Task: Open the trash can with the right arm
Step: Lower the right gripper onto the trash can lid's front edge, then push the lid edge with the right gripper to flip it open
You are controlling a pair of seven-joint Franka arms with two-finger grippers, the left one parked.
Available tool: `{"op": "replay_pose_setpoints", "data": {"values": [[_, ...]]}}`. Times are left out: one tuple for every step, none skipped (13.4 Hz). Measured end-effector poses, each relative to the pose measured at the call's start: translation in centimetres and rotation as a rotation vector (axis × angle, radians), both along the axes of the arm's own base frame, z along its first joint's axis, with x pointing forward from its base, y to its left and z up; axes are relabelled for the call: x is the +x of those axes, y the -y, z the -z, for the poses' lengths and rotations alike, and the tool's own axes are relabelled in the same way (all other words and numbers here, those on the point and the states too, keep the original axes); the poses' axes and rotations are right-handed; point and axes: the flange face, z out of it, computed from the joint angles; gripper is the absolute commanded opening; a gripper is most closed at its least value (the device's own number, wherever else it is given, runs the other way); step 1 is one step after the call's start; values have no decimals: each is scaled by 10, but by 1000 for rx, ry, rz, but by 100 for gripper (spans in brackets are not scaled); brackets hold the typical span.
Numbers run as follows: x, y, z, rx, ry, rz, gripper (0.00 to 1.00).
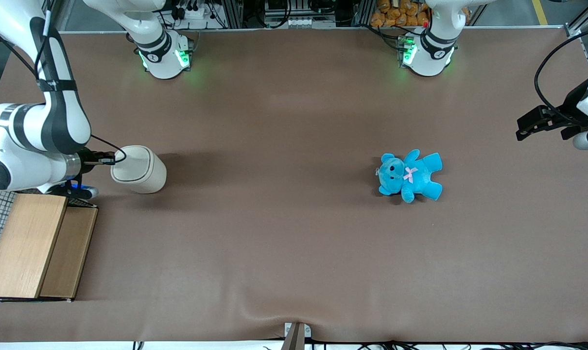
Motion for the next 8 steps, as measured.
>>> {"op": "replay_pose_setpoints", "data": {"values": [[-1, 0, 4, 0, 1, 0, 0], [-3, 0, 9, -1, 2, 0, 0], [-4, 0, 13, -1, 0, 0, 0], [-5, 0, 17, -1, -2, 1, 0], [-5, 0, 23, -1, -1, 0, 0], [-5, 0, 29, -1, -7, 0, 0], [-5, 0, 33, -1, -14, 0, 0], [-5, 0, 34, -1, -17, 0, 0]]}}
